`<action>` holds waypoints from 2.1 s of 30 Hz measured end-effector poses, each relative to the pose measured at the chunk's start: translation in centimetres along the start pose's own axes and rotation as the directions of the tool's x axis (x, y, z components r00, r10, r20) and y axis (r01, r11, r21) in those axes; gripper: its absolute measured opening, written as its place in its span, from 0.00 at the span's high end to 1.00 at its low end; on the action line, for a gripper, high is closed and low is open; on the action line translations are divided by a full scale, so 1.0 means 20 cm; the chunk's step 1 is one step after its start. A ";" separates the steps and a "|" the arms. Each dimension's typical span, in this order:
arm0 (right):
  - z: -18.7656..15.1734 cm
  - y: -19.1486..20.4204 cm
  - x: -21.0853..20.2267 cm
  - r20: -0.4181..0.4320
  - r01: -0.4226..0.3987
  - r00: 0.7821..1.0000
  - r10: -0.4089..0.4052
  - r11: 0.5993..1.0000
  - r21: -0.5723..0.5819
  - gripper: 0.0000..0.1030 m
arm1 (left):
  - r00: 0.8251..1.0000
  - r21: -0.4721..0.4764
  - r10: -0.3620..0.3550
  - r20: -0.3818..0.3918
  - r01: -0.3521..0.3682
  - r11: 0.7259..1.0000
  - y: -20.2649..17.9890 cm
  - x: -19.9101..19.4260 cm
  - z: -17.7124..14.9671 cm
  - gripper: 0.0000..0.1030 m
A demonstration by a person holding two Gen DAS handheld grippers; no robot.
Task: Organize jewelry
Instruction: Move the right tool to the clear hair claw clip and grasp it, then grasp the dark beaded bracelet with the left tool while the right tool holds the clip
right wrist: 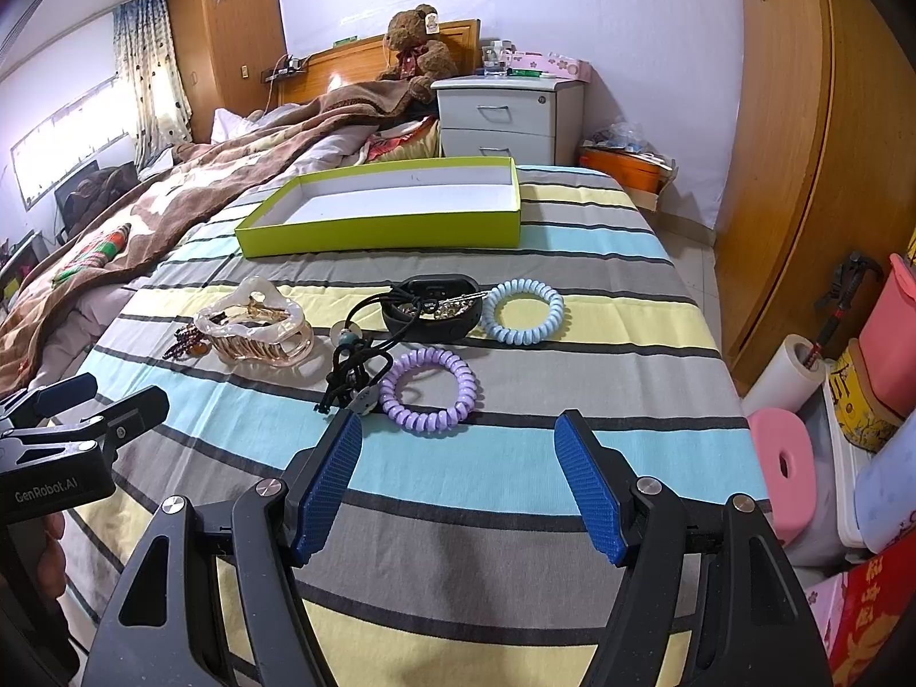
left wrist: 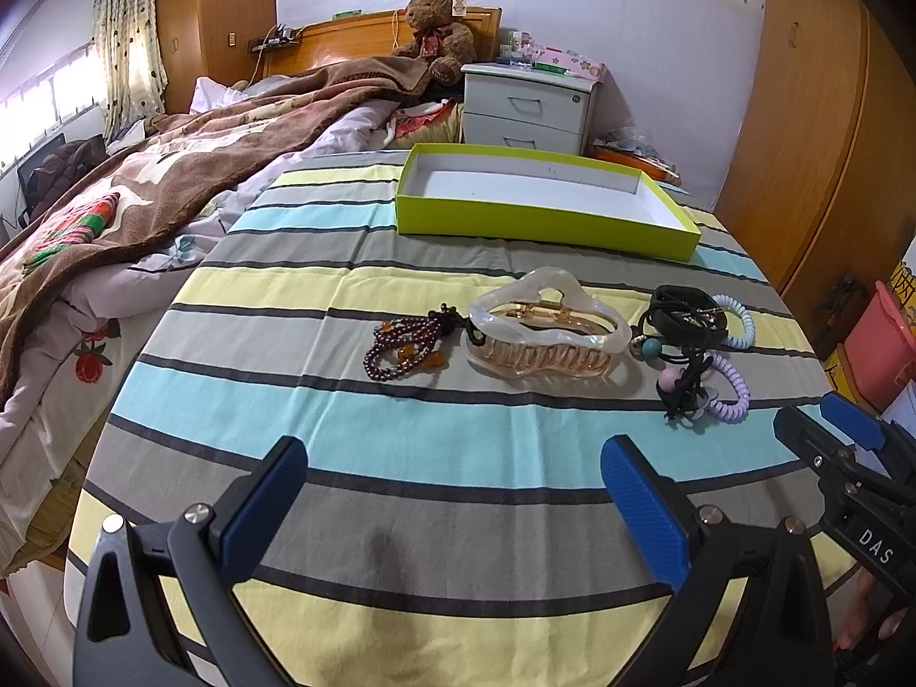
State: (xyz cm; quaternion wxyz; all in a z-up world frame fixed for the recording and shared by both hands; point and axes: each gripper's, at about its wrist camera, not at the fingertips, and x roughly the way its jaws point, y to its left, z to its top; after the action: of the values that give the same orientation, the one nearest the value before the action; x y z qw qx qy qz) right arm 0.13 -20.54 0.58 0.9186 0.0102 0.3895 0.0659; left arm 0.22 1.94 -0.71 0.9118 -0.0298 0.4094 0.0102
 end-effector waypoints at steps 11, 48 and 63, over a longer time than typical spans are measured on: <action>0.08 0.04 0.02 0.024 -0.084 0.996 0.086 0.994 -0.072 0.32 | 1.000 0.007 -0.029 -0.012 0.029 1.000 0.08 0.01 0.04 0.00; 0.25 0.68 0.50 -0.279 -0.436 0.900 0.336 0.708 -0.555 0.73 | 0.979 -0.169 -0.134 -0.156 0.108 0.980 0.49 0.16 0.09 0.01; 0.29 0.59 0.45 -0.231 -0.439 0.899 0.373 0.764 -0.474 0.89 | 0.977 -0.076 -0.090 -0.192 0.077 0.994 0.41 0.18 0.13 0.01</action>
State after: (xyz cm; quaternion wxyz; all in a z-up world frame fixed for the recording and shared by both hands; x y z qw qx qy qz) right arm 9.16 -7.44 -1.02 0.8252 -0.1555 0.4018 0.3652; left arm 4.15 10.31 -2.12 0.8655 -0.0790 0.4944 -0.0171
